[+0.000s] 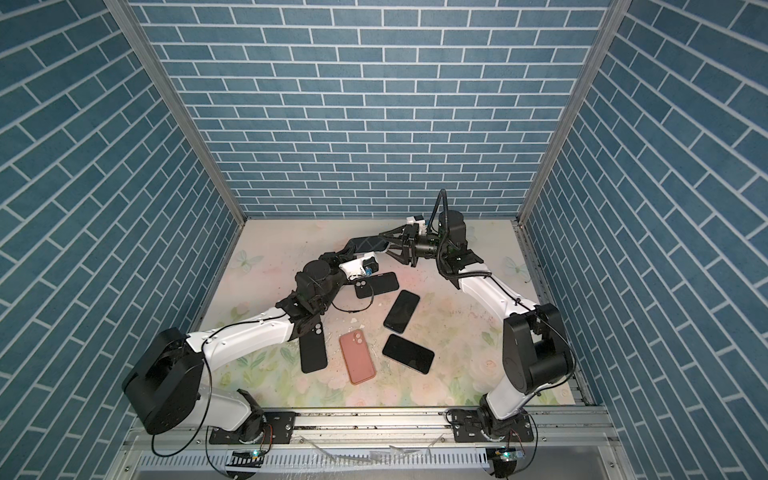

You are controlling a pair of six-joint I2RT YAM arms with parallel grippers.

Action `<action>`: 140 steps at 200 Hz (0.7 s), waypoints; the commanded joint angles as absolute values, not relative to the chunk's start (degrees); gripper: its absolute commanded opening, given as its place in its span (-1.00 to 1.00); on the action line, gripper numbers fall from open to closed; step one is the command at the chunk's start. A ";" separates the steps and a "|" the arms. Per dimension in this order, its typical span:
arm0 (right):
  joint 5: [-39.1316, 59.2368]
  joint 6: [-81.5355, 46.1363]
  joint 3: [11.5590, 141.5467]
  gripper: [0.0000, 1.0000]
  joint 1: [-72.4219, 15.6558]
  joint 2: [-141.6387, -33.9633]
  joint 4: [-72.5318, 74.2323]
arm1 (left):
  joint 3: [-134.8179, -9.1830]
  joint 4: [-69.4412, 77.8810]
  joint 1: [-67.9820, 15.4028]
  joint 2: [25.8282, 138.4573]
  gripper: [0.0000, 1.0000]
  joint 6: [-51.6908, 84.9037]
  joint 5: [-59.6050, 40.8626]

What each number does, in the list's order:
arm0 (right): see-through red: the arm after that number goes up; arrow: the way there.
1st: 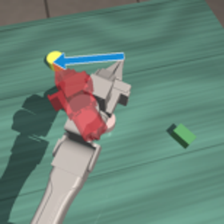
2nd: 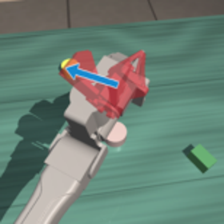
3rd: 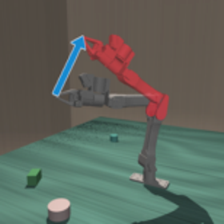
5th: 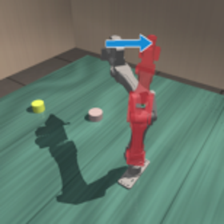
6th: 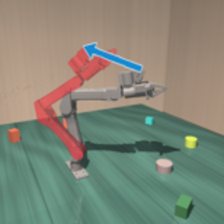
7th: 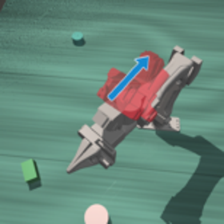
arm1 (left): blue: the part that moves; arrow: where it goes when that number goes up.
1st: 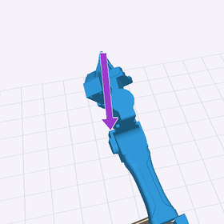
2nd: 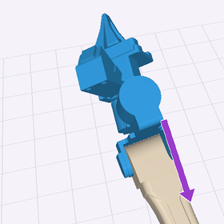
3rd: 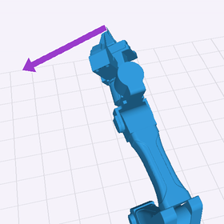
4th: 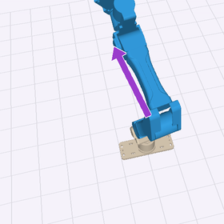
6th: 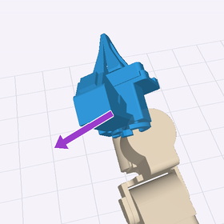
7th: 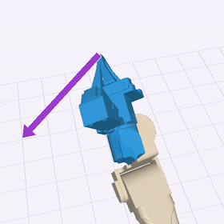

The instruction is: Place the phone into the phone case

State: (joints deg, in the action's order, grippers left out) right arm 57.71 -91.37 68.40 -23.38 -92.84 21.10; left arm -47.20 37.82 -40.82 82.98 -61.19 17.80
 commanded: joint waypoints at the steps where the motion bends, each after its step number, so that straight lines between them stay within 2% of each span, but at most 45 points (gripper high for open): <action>1: 58.71 -93.87 69.71 -0.47 -23.55 -93.97 24.59 | -46.89 44.68 -41.30 83.85 -1.00 -64.73 17.93; 23: 58.97 -93.69 69.63 -0.72 -23.57 -94.58 24.14 | -47.04 46.43 -41.55 85.05 -1.00 -67.66 18.24; 55: 59.28 -91.59 69.59 -0.92 -23.57 -95.18 22.41 | -47.81 49.05 -41.66 86.48 -0.99 -68.80 19.50; 64: 59.24 -90.40 69.69 -0.96 -23.53 -95.27 21.50 | -47.82 50.45 -41.66 86.79 -0.74 -68.79 19.85; 77: 59.12 -88.35 70.26 -1.00 -23.42 -95.44 19.67 | -47.79 51.45 -41.69 86.67 -0.57 -68.51 19.87; 81: 58.79 -87.29 70.52 -1.00 -23.29 -95.36 18.61 | -47.86 51.21 -41.66 86.47 -0.45 -68.54 19.86; 111: 55.02 -80.27 72.57 -1.00 -21.35 -94.09 12.18 | -46.60 50.70 -41.66 83.03 0.95 -66.38 20.41; 140: 47.82 -67.84 77.01 -1.00 -18.59 -92.28 -0.90 | -45.57 45.53 -41.66 77.04 0.99 -62.95 24.01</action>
State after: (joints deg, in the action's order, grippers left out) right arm 55.51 -80.64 71.83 -21.26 -95.55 9.28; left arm -46.65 45.84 -41.47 83.37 -67.16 20.51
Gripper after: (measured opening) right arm 0.109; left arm 0.993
